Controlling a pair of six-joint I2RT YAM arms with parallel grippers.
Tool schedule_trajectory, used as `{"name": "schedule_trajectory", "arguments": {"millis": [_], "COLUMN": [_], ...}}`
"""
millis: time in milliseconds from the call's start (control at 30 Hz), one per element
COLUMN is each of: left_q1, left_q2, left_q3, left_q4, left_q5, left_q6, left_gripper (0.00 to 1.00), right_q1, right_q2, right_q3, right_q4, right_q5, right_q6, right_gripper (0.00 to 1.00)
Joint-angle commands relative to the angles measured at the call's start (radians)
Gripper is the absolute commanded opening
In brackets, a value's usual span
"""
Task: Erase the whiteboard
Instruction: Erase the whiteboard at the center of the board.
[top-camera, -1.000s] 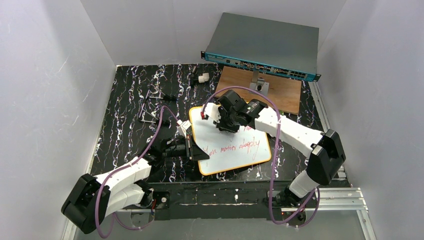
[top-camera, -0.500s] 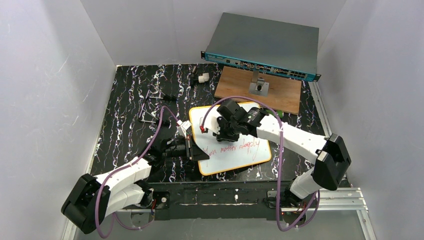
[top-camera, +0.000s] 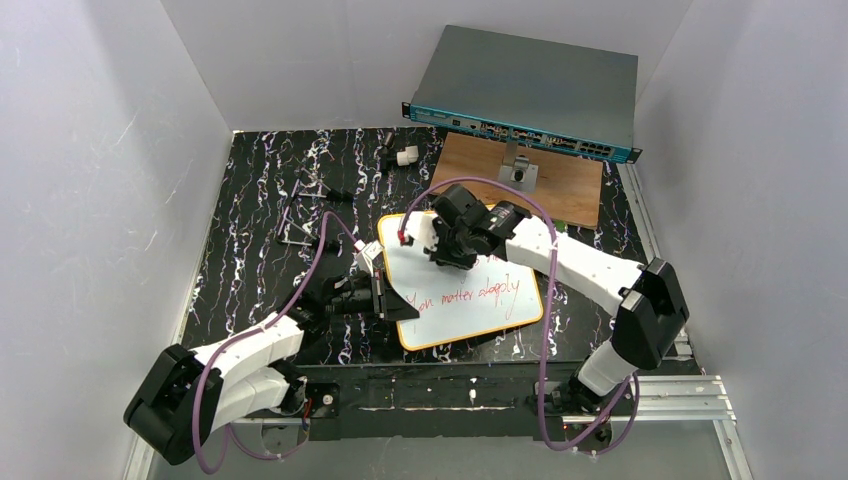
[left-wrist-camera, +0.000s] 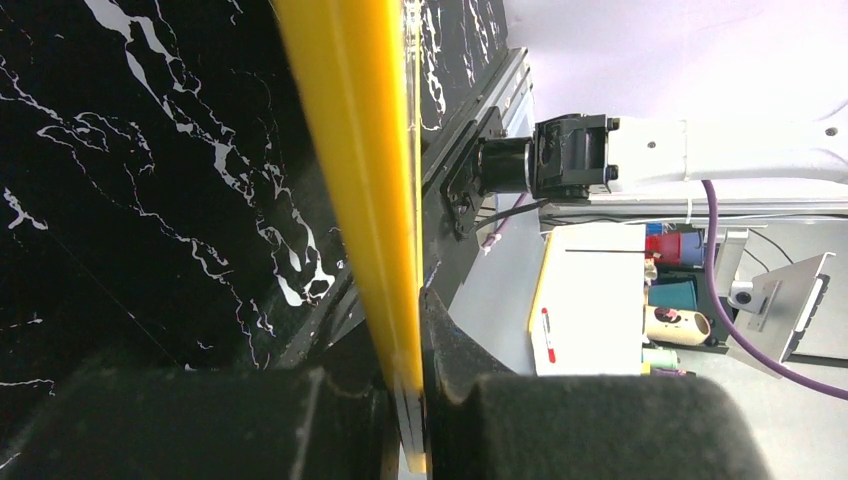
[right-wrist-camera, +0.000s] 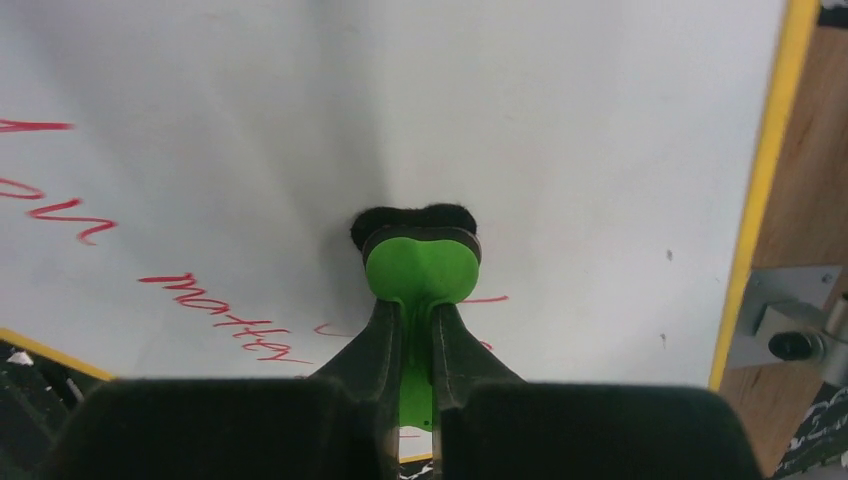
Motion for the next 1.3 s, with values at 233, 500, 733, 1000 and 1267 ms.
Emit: {"name": "schedule_trajectory", "arguments": {"millis": [233, 500, 733, 1000, 1267], "left_q1": [-0.019, -0.019, -0.019, -0.019, -0.019], "left_q2": [-0.059, -0.043, -0.033, -0.022, -0.052], "left_q3": [0.010, 0.007, 0.008, 0.019, 0.034], "left_q4": [0.100, 0.121, 0.130, 0.116, 0.060], "left_q5": [0.052, 0.059, 0.063, 0.066, 0.061], "left_q6": [0.121, 0.118, 0.113, 0.127, 0.147], "left_gripper": [0.00, 0.00, 0.00, 0.00, 0.00], "right_q1": [0.089, -0.028, -0.026, 0.196, 0.135], "right_q2": [-0.022, -0.007, 0.073, 0.077, 0.091], "right_q3": [-0.122, -0.054, 0.105, 0.085, 0.045], "right_q4": [0.014, 0.105, 0.027, -0.091, 0.030], "right_q5": [-0.094, 0.063, -0.011, -0.211, -0.002], "right_q6": [-0.062, 0.049, 0.066, -0.015, 0.070], "right_gripper": [0.01, 0.01, 0.01, 0.01, 0.01]}}
